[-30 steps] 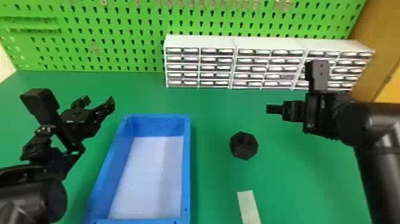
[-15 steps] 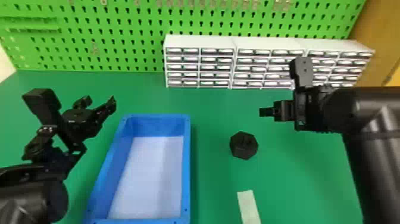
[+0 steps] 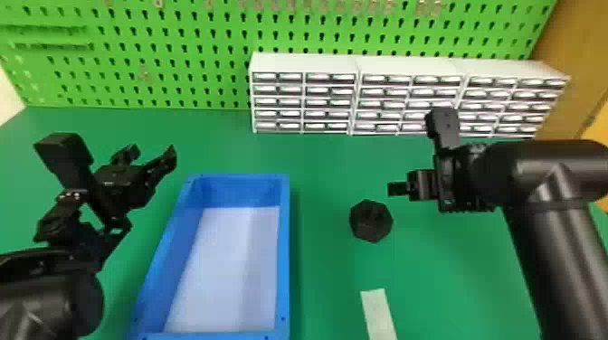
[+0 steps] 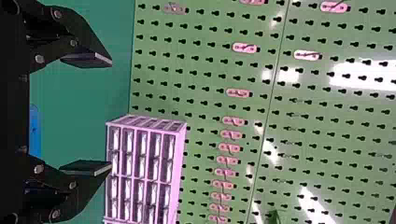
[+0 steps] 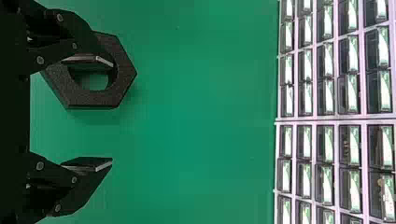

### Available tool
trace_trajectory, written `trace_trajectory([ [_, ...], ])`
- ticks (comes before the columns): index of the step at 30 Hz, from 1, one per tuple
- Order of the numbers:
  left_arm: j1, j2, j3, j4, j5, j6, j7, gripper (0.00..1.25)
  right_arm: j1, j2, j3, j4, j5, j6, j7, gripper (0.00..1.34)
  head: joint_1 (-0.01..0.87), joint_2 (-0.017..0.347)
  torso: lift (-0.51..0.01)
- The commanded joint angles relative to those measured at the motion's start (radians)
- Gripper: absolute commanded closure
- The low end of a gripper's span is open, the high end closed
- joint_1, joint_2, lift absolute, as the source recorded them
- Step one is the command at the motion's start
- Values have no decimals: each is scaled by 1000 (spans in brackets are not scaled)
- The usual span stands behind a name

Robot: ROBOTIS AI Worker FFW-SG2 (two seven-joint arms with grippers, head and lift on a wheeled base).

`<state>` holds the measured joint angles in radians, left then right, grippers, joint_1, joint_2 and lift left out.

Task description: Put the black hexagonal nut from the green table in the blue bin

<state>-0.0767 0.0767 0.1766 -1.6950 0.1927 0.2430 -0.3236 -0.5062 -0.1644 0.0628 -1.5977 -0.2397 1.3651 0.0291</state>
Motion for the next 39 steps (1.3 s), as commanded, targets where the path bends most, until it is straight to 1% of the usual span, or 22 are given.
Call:
trace_trajectory([
  [1,0,0,0,0,2,-1,0,472,-2,-1,0,15,3,-7,0,527,692,9,-97],
  [6,0,0,0,0,2,1,0,472,-6,2,-9,59,3,-49,0,527,692,9,-97],
  [17,0,0,0,0,4,1,0,470,-23,9,3,113,19,-98,0,525,692,9,-97],
  [28,0,0,-2,0,4,1,0,470,-37,14,46,154,17,-123,0,525,692,9,-97],
  [39,0,0,-2,0,4,1,0,470,-31,17,75,177,7,-138,0,525,692,9,-97],
])
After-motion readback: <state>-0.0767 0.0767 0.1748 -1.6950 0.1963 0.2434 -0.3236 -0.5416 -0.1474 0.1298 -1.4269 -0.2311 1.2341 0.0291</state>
